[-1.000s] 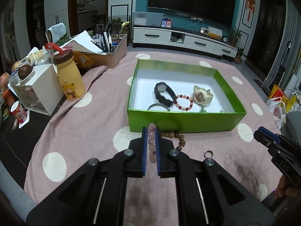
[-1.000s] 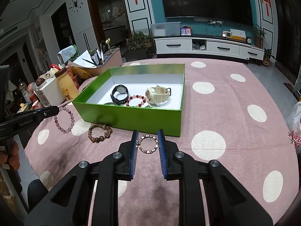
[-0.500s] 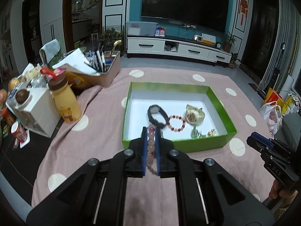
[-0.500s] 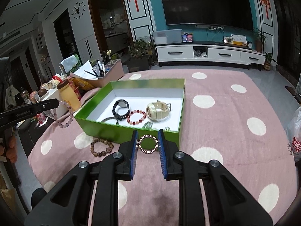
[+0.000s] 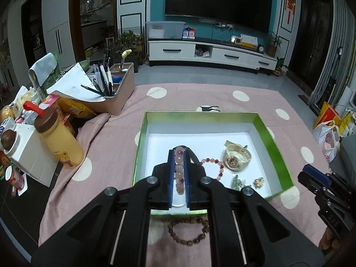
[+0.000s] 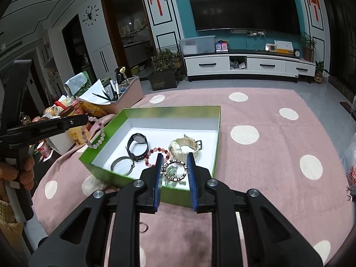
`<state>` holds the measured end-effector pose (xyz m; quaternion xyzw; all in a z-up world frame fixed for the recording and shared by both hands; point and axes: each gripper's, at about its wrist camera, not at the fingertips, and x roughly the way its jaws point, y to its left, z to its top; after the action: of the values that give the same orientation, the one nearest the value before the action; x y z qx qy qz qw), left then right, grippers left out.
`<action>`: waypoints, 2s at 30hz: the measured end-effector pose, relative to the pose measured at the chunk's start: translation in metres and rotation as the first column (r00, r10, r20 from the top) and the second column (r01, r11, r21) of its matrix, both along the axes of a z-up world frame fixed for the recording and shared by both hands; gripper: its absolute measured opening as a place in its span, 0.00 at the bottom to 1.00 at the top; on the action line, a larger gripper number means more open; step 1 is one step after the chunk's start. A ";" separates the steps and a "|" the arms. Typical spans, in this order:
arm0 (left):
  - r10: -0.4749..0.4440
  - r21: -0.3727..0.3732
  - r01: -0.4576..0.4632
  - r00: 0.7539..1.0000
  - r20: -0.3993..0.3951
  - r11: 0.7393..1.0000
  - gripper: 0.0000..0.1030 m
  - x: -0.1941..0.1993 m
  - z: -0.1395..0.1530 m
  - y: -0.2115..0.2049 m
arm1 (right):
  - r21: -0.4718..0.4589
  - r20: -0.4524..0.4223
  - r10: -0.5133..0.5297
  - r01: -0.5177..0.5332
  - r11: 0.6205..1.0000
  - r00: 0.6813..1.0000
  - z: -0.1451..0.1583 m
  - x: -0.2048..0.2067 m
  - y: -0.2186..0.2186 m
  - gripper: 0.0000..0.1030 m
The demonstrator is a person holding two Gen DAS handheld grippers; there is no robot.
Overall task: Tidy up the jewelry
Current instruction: 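Carry the pink bracelet with the left tool while the right carries the beaded ring into the box, then open both tools to release the pink bracelet and beaded ring, then withdraw both tools toward the wooden bead bracelet and black ring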
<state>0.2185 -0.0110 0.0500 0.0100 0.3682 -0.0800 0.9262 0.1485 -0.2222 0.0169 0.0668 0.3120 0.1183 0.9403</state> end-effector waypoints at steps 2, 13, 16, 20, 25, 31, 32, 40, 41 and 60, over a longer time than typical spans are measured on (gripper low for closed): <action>0.006 0.014 -0.005 1.000 -0.018 1.000 0.07 0.011 -0.008 -0.001 | 0.001 -0.009 -0.001 0.001 1.000 1.000 -0.003 0.007 -0.001 0.20; 0.036 0.047 -0.030 0.990 -0.140 0.998 0.07 0.058 -0.055 -0.002 | -0.028 -0.075 -0.010 0.008 1.000 0.997 -0.028 0.041 0.002 0.20; 0.053 0.067 -0.042 0.985 -0.163 0.997 0.07 0.067 -0.066 0.001 | -0.041 -0.088 -0.009 0.006 0.999 0.996 -0.033 0.046 0.004 0.20; 0.068 0.098 -0.051 0.981 -0.180 0.994 0.07 0.073 -0.077 0.003 | -0.060 -0.102 -0.011 0.005 0.998 0.995 -0.037 0.051 0.005 0.20; 0.080 0.132 -0.057 0.981 -0.175 0.990 0.07 0.074 -0.081 0.003 | -0.071 -0.114 -0.017 0.009 0.997 0.993 -0.041 0.054 0.006 0.21; 0.079 0.148 -0.056 0.985 -0.156 0.987 0.23 0.069 -0.077 0.002 | -0.054 -0.118 -0.027 0.021 0.998 0.993 -0.040 0.053 0.002 0.25; 0.078 0.149 -0.055 0.985 -0.151 0.987 0.33 0.069 -0.075 0.002 | -0.046 -0.115 -0.034 0.029 0.999 0.993 -0.038 0.052 -0.001 0.32; 0.075 0.158 -0.060 0.993 -0.090 0.986 0.60 0.052 -0.053 0.002 | 0.025 -0.071 -0.073 0.075 0.997 0.995 -0.021 0.027 -0.028 0.34; 0.076 0.155 -0.063 0.994 -0.082 0.986 0.61 0.049 -0.050 0.003 | 0.032 -0.069 -0.080 0.082 0.996 0.994 -0.020 0.022 -0.032 0.34; 0.160 0.009 -0.160 0.979 -0.123 0.987 0.88 -0.057 -0.052 0.049 | 0.039 -0.123 -0.060 0.065 0.997 0.991 -0.039 -0.054 -0.022 0.44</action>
<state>0.1619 0.0382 -0.0020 -0.0250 0.4243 -0.0059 0.9051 0.0941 -0.2444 -0.0216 0.1037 0.3637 0.0911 0.9212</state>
